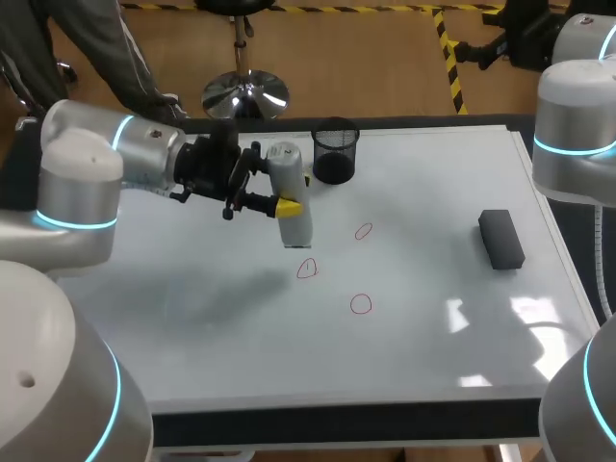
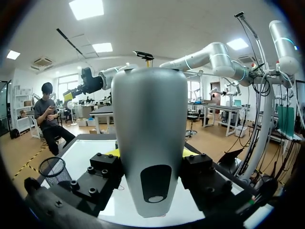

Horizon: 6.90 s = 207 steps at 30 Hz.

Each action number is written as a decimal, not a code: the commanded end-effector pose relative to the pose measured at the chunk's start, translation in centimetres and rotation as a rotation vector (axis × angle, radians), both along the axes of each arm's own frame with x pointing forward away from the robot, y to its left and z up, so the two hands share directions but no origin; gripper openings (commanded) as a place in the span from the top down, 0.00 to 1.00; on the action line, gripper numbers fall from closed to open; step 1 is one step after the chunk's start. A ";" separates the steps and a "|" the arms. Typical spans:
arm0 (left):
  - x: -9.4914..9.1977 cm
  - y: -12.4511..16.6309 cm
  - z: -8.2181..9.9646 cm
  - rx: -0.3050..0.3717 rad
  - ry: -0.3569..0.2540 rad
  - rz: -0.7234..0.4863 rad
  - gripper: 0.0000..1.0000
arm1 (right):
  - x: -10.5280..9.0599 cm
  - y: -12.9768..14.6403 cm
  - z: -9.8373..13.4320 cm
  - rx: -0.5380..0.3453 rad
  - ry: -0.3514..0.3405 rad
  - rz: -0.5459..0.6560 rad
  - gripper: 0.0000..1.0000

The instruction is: Pick up the inspection probe, press it on each red-marked spot on the whiteboard one by one, put down the probe, pick up the eraser, and wipe off all the red marks.

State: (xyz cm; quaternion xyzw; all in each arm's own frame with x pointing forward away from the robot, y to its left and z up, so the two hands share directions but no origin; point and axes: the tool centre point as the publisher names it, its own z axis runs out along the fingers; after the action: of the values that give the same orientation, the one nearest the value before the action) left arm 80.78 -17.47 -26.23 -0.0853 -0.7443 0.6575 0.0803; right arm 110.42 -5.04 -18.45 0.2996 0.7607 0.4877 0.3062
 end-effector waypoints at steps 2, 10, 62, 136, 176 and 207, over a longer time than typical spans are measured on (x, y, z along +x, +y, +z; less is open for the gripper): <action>0.1 -0.5 -1.0 -0.014 0.003 -0.010 1.00 | 0.0 0.0 0.0 0.000 0.000 0.000 0.00; -0.3 -0.7 -2.4 -0.011 0.004 -0.008 1.00 | 0.0 0.0 0.0 0.000 0.000 0.000 0.00; -1.7 -2.3 -7.3 0.026 0.055 -0.006 1.00 | 0.0 0.0 0.0 0.000 0.000 0.000 0.00; -2.2 -1.6 -7.6 0.058 0.055 0.033 1.00 | -5.9 0.5 4.4 -0.465 0.257 -0.117 0.00; -2.2 -1.6 -7.6 0.058 0.055 0.033 1.00 | -11.9 -5.0 4.2 -0.464 0.878 -0.112 0.00; -2.2 -1.6 -7.6 0.058 0.055 0.033 1.00 | -12.7 -5.5 3.8 -0.421 0.902 -0.216 0.00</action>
State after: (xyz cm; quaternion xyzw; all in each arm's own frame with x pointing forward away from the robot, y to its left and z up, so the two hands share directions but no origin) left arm 78.68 -19.10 -32.84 -0.0529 -0.7629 0.6377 0.0923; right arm 98.20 -10.55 -14.73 0.4757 0.8711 0.1125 0.0477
